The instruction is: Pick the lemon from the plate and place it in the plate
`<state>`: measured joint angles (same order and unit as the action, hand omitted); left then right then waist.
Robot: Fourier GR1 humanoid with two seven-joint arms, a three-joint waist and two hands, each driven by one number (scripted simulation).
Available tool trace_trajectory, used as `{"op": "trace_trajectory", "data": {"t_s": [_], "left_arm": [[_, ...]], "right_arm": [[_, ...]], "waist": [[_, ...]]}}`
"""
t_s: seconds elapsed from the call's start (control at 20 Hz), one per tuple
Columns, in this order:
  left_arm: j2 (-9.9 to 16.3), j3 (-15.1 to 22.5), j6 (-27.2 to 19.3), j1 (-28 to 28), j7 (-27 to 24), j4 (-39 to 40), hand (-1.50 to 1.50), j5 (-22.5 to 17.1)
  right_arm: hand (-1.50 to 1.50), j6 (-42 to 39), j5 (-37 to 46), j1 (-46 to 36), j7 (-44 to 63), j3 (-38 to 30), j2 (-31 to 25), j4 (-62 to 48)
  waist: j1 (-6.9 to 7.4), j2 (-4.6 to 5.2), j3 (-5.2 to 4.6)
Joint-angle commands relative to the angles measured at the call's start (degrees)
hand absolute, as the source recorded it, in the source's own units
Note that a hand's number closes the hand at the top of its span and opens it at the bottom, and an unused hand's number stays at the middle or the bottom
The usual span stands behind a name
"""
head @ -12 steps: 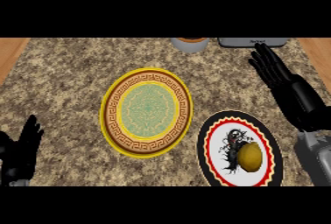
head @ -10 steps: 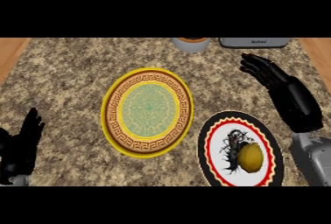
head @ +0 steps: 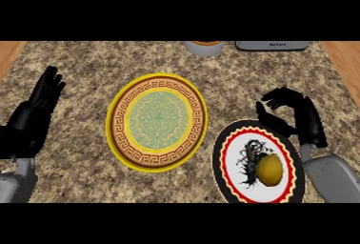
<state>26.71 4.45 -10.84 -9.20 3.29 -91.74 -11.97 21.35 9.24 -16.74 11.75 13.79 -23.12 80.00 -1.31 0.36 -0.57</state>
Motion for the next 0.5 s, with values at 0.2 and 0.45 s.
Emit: {"op": "trace_trajectory", "data": {"t_s": [0.2, 0.45], "left_arm": [[0.31, 1.06, 4.3, -2.11, -0.68, -1.91, 0.0, -1.48], [-1.32, 1.85, 2.68, -5.12, 2.88, -1.86, 0.0, 0.8]], "right_arm": [[-1.5, 34.76, 14.85, 6.21, -6.14, 2.76, 21.18, -3.49], [-1.5, 39.87, 29.67, 7.93, 2.42, 6.01, 21.06, 2.53]], "waist": [[1.37, -0.36, 0.61], [0.59, -0.64, 0.46]]}}
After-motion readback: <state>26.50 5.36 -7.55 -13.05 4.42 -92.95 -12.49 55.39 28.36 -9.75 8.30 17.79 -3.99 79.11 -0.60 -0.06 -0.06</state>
